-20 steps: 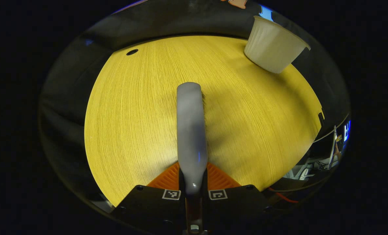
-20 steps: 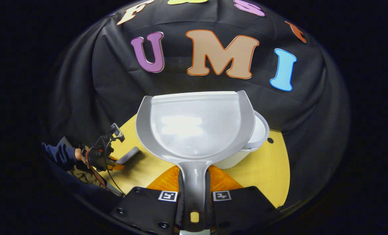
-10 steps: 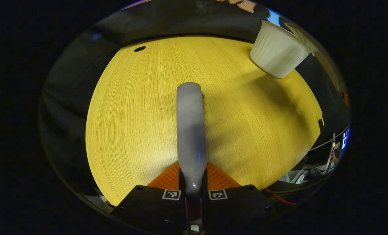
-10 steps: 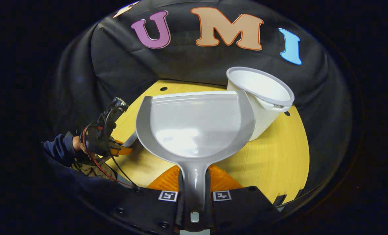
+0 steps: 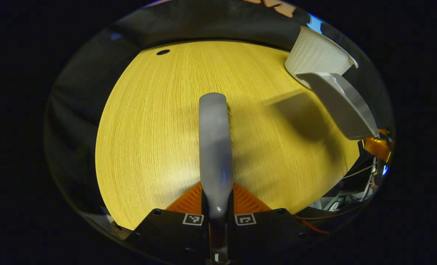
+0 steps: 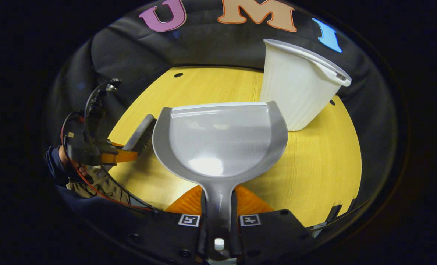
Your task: Pick up the small broom and dustpan from the desktop, sweep the trash into the dustpan with the broom, and then empty the trash into the garbage bin.
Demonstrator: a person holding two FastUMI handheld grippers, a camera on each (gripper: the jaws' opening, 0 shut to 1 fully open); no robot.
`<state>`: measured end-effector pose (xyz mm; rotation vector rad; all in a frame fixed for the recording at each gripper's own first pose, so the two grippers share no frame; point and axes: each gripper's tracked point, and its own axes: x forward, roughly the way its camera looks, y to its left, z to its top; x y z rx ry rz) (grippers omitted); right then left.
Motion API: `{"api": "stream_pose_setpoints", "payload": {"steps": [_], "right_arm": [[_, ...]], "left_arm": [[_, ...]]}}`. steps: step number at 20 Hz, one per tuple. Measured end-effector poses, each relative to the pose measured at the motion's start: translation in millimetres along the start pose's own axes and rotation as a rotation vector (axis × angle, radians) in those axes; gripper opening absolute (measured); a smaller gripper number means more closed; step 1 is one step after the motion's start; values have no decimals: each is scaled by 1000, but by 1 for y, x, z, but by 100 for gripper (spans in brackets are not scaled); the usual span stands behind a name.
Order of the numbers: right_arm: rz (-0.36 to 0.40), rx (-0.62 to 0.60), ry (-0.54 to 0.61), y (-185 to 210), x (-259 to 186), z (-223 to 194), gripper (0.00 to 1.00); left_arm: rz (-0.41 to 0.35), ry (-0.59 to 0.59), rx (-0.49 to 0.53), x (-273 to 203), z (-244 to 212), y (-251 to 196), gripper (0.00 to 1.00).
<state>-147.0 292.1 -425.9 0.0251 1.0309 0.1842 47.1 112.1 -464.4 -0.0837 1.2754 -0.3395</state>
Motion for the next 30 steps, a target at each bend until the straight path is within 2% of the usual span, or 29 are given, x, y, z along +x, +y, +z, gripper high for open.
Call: {"api": "stream_pose_setpoints", "payload": {"steps": [6, 10, 17, 22, 25, 27, 28, 29, 30], "right_arm": [[-39, 14, 58, 3, 31, -17, 25], [-35, 41, 98, 13, 46, -28, 24], [-55, 110, 138, 16, 61, -37, 26], [-61, 128, 147, 16, 58, -35, 29], [-62, 99, 173, 17, 61, -45, 31], [-57, 84, 181, 16, 59, -48, 40], [-50, 82, 178, 15, 59, -47, 38], [-48, 81, 174, 16, 58, -46, 45], [-43, 82, 173, 17, 55, -45, 55]], "left_arm": [[8, 2, -26, 0, 2, 0, 17], [8, 5, -39, 1, 2, 1, 17], [13, 20, -65, -2, 6, 0, 17], [25, 27, -68, -4, 7, 0, 18], [17, 23, -85, -9, 11, -2, 22], [17, 20, -86, -9, 10, -3, 25], [9, 11, -86, -8, 13, -4, 27], [4, 1, -82, -9, 18, -5, 30], [1, -9, -78, -11, 21, -5, 28]]}}
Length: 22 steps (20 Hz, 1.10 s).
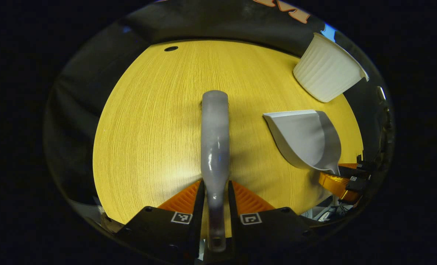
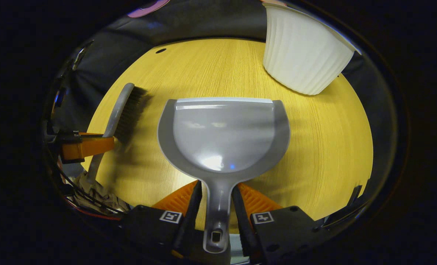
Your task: Pick up the small broom and dustpan from the desktop, sweep the trash into the dustpan with the broom, and then empty the trash into the garbage bin.
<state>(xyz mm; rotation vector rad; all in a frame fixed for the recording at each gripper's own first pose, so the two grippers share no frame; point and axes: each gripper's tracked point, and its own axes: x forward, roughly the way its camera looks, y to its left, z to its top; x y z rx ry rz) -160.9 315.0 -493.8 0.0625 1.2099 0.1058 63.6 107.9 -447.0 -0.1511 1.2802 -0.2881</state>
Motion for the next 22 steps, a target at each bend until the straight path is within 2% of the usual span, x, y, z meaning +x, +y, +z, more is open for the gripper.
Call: {"api": "stream_pose_setpoints", "payload": {"steps": [3, 4, 7, 8, 12, 18, 22], "right_arm": [[1, -15, -33, -4, -13, 7, 68], [-1, -19, -51, -6, -18, 11, 75], [-12, -24, -117, -10, -34, 29, 82], [-13, -22, -146, -11, -41, 37, 88], [-33, -19, -320, -15, -78, 88, 89], [-56, -30, -627, -13, -142, 161, 87], [-51, -14, -794, -9, -176, 189, 86]], "left_arm": [[-6, -35, 22, -9, 9, -3, 71], [-6, -46, 27, -13, 12, -4, 71], [9, -81, 52, -27, 24, -4, 89], [16, -99, 62, -31, 28, -3, 92], [45, -237, 88, -63, 63, 0, 94], [109, -531, 136, -136, 135, 5, 93], [134, -702, 142, -173, 151, 3, 93]]}}
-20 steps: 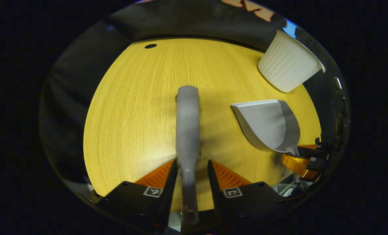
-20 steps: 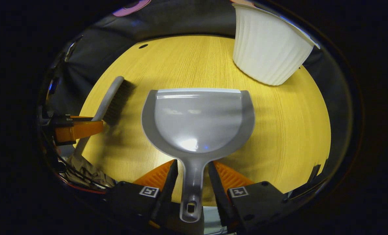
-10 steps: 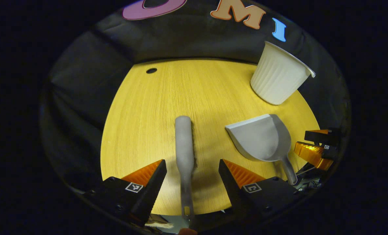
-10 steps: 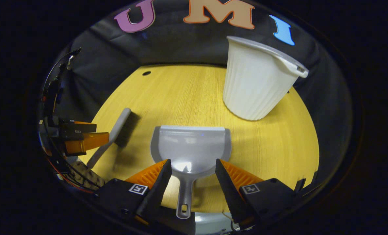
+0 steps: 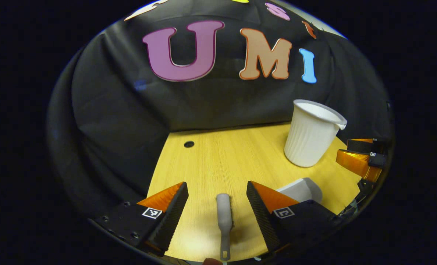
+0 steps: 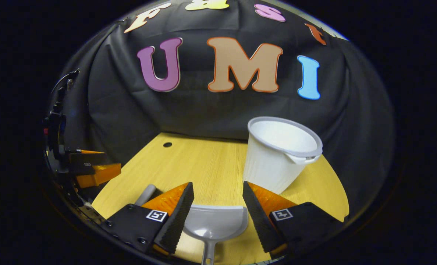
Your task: Pick up the small broom and dustpan from the desktop, sweep the trash into the dustpan with the broom, and then empty the trash into the garbage bin.
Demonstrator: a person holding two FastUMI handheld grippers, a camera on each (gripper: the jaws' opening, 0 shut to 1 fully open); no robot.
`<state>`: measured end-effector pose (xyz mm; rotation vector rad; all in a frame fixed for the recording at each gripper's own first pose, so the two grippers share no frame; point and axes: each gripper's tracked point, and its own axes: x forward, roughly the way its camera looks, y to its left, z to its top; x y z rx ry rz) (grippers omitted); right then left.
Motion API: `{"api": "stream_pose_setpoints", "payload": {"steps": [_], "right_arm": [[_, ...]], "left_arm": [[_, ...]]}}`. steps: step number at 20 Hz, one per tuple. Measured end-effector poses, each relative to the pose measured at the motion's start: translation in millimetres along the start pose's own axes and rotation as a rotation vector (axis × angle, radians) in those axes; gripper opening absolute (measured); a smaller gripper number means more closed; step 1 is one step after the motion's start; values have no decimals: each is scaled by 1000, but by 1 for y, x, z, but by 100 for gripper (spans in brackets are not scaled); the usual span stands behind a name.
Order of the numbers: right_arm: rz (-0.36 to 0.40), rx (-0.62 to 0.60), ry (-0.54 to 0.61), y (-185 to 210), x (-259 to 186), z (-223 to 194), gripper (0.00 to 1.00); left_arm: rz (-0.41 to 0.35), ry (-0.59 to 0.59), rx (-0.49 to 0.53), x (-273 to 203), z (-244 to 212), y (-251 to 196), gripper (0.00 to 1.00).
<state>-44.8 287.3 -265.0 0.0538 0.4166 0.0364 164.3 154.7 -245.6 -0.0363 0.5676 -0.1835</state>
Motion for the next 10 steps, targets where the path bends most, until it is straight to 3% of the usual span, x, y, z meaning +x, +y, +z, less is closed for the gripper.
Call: {"api": "stream_pose_setpoints", "payload": {"steps": [4, 10], "right_arm": [[1, 1, -141, 3, -8, 53, 86], [26, -9, -271, 8, -20, 77, 87]], "left_arm": [[25, -208, 31, -31, 35, -10, 93], [49, -369, 97, -57, 51, -10, 93]]}}
